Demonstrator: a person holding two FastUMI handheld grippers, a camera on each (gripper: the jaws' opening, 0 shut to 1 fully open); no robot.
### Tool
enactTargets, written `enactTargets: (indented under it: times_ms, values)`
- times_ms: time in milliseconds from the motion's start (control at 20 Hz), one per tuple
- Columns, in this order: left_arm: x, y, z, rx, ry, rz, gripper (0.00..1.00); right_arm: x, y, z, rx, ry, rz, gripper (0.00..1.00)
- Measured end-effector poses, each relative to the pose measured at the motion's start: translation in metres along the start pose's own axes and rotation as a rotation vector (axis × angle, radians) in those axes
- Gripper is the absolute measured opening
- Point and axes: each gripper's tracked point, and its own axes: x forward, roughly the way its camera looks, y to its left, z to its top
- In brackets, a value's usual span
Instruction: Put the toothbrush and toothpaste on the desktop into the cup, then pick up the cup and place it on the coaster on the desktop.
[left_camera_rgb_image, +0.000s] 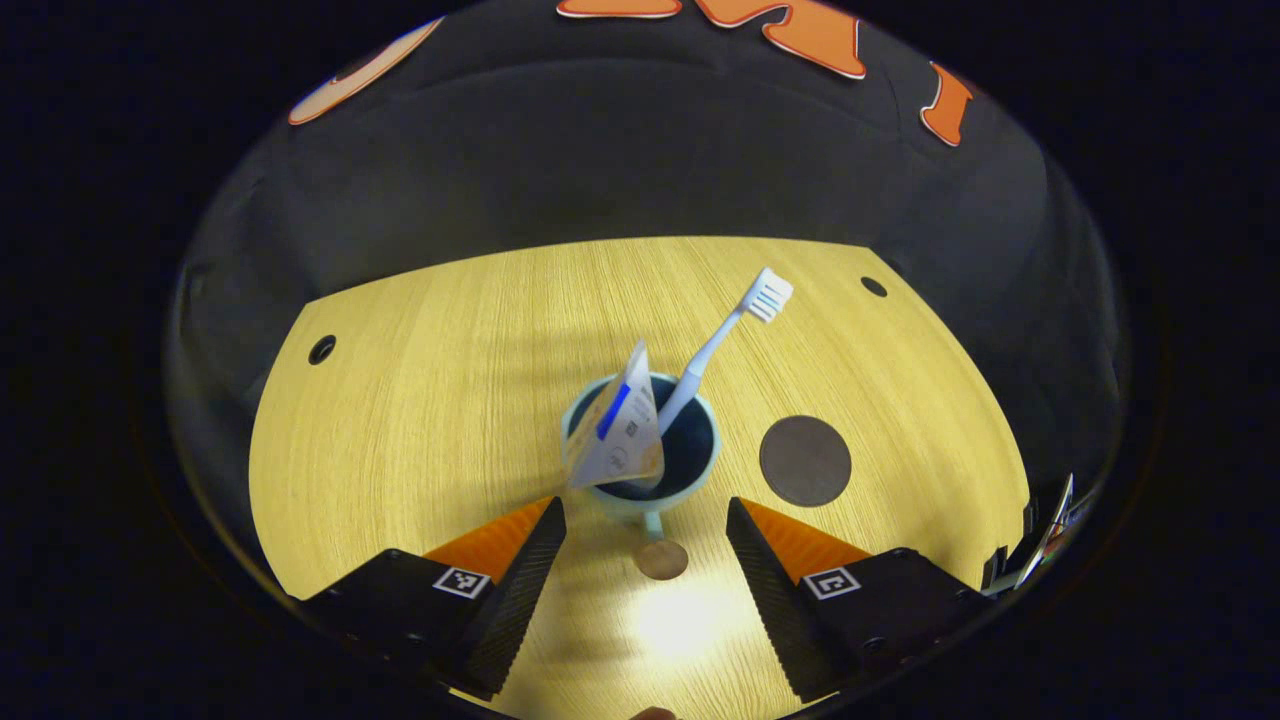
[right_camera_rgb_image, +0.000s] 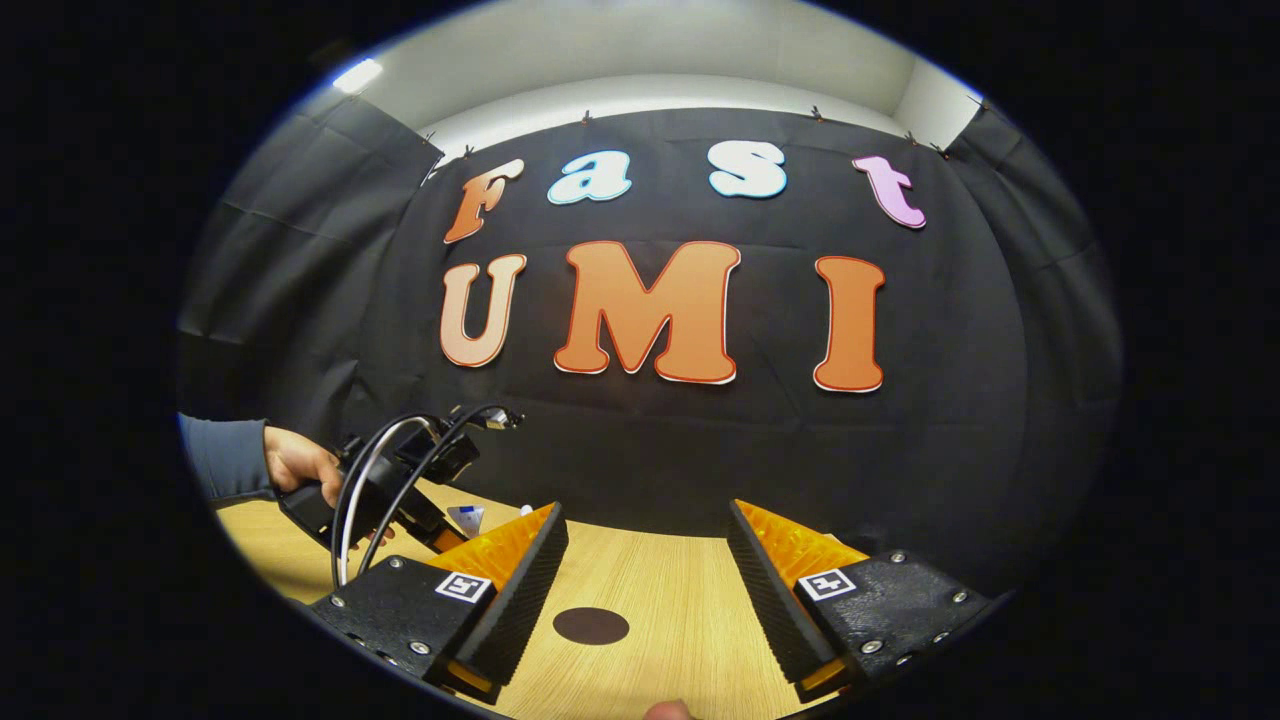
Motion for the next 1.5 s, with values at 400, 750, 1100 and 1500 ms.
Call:
enactTargets:
  times_ms: [400,750,1100,1500]
  values:
    - [0.021,0.006,-0.012,-0.028,0.102,0.075,0.70,-0.008,-0.023,-0.017,0.049,0.031,-0.031,0.96]
    - [0.029,-0.002,-0.022,-0.067,0.048,0.073,0.24,-0.010,-0.023,-0.029,0.082,0.057,-0.017,0.96]
    - [0.026,-0.005,-0.023,-0.042,-0.032,0.060,0.18,-0.015,-0.029,-0.035,0.088,0.069,-0.028,0.96]
    - [0.023,-0.006,-0.014,0.019,-0.085,-0.017,0.18,-0.023,-0.047,-0.043,0.095,0.092,-0.064,0.96]
